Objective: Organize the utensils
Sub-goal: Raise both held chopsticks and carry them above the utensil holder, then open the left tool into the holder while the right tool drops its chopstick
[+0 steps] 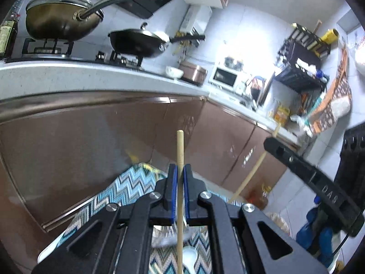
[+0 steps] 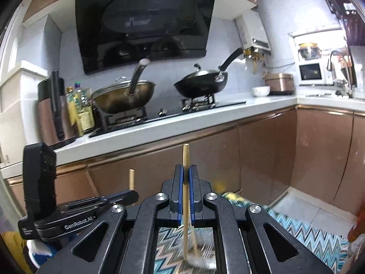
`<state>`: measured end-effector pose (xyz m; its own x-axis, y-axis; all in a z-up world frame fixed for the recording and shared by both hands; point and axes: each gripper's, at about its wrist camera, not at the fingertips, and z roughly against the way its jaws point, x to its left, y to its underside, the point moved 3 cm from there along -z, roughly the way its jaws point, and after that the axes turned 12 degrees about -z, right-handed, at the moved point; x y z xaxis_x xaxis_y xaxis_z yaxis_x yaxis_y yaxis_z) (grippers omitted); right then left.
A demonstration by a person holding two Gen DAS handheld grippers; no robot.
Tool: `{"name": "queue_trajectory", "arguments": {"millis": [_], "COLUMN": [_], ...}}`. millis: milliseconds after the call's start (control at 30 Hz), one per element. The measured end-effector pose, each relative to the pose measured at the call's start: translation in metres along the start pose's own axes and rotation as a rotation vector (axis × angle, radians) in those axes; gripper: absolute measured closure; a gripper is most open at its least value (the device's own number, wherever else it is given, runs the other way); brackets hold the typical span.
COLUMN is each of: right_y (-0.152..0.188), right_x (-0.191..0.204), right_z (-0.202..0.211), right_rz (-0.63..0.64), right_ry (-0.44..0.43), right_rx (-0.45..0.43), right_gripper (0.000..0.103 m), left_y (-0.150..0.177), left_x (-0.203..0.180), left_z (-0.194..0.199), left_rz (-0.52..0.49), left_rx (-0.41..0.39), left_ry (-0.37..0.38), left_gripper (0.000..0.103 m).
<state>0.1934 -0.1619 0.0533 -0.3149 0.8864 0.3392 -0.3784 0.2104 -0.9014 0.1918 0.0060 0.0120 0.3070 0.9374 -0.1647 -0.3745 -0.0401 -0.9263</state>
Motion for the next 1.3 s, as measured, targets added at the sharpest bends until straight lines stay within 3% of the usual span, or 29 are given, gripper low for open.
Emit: {"name": "queue_trajectory", "arguments": {"millis": [167,333,567,700,833,967,1133,1300], "right_y": [-0.006,0.005,0.041,0.061,0.065,0.047,0.032,0.031], "right_x": [-0.016,-0.039,-0.066,-0.076,-0.078,-0.067,-0.046,-0.028], "right_z": [-0.019,-0.044,-0.073,-0.078,-0.070,-0.042,0.000,0.033], "right_rz": [0.030,0.019,0.017,0.021,0.020,0.024,0.044,0.039], "right_ry": [0.059,0.088,0.124,0.150,0.159,0.153,0.147,0.137], "right_rx": [-0.046,-0.028,0.027,0.058,0.062,0.020,-0.014,-0.008], "right_gripper": [0.098,0.098,0.098,0.096,0.083,0.083,0.083,0.082], "left_y": [-0.016,-0.014,0.024,0.044,0.042,0.023,0.007,0.012], "left_x": [0.004,0.000,-0.010,-0.011,-0.013,-0.013,-0.005,0.005], "left_z": [-0.026,-0.056,-0.101,-0.110,-0.091,-0.049,0.003,0.040], "left_rz": [0.020,-0.007,-0.064,-0.072,-0.075,-0.101,-0.119,-0.096], "left_rx": [-0.078,-0.123,-0.123,-0.095,-0.084,-0.086,-0.041,0.025], "left_ry": [-0.054,-0.127,-0.190,-0.182,-0.149,-0.132,-0.139,-0.133], "left_gripper": [0.098,0.098,0.098,0.096,0.076,0.063,0.060,0.060]}}
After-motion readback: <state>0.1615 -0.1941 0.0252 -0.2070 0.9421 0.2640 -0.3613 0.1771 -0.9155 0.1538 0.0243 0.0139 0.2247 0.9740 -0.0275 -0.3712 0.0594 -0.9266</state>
